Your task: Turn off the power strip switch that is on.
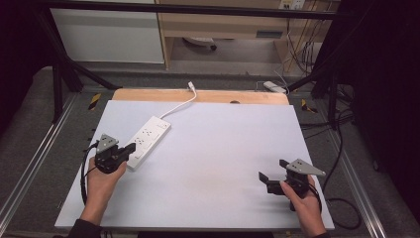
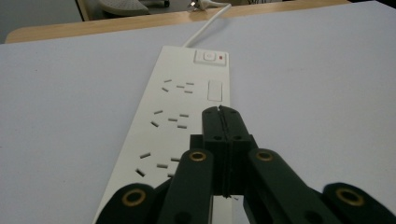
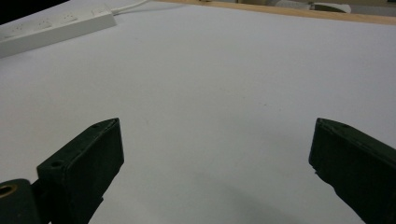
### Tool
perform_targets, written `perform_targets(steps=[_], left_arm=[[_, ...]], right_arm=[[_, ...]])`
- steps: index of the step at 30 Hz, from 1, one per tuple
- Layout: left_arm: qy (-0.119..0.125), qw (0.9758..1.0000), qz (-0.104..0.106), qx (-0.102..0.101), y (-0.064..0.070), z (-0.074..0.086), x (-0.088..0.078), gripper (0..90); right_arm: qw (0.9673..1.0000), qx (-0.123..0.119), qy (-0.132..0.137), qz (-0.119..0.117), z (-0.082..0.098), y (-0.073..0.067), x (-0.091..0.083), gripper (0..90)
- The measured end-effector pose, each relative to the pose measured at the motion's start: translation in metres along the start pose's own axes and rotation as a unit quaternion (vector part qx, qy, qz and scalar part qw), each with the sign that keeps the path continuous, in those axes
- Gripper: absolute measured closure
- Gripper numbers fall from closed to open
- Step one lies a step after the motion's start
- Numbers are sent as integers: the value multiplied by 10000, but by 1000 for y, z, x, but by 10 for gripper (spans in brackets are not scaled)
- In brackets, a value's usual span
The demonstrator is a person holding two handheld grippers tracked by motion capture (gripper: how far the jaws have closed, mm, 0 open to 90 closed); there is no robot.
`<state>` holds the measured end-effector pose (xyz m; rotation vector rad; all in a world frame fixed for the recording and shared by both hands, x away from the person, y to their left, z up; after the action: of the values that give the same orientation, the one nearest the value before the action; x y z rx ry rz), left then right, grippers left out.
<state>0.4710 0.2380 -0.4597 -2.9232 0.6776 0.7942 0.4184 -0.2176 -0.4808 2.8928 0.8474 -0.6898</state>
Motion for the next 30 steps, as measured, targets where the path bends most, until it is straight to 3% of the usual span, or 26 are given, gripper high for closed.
perform_targets(steps=[30], left_arm=[[-571, 9984, 43, 48, -3, 22, 12, 900]], right_arm=[[10000, -11, -47, -5, 1, -1, 1, 34]])
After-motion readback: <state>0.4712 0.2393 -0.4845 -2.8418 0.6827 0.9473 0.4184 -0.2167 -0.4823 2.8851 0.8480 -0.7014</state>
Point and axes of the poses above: each handheld gripper's, and its own axes: x roughly forward along the jaws, z roughly out of its underside, y roughly to its right, the point moved 10 cm from there along x, roughly forward along the jaws, and after that the axes turned 1 degree about -x, right-handed, at the moved point
